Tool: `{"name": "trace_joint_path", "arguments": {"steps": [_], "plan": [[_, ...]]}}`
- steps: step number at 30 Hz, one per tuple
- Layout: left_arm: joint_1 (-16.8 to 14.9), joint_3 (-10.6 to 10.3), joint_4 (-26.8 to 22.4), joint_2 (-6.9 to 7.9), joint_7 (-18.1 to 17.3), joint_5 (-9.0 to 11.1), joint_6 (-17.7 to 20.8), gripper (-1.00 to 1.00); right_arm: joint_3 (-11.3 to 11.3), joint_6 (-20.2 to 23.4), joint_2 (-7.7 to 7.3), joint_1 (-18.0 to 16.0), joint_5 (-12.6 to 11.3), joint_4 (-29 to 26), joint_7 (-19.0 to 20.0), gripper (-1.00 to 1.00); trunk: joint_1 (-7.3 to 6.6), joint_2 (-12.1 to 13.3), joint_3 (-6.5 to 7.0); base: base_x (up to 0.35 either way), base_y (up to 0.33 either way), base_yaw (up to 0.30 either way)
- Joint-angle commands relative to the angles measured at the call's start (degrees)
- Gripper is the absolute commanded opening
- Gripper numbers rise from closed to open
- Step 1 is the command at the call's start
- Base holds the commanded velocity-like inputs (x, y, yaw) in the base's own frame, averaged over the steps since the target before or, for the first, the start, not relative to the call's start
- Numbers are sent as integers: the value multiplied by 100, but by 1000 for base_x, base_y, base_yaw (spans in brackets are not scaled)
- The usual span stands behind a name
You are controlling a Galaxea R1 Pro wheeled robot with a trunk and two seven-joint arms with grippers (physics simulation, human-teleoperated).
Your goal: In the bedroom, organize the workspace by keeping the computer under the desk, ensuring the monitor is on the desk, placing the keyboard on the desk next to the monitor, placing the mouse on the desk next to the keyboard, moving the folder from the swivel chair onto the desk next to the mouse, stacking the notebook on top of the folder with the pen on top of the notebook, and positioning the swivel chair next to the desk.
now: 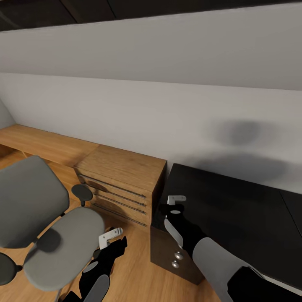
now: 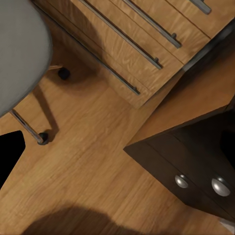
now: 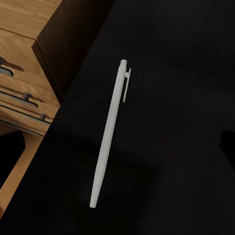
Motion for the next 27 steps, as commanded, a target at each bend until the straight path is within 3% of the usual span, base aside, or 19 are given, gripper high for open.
{"name": "trace_joint_path", "arguments": {"steps": [1, 27], "plan": [[-7, -11, -8, 5, 44, 27, 19, 100, 24, 33, 0, -6, -12, 1, -42, 100, 25, -51, -28, 0, 0, 0], [-7, -10, 30, -3, 52, 36, 22, 100, 16, 33, 0, -8, -12, 9, -42, 100, 596, -1093, -494, 0, 0, 0]]}}
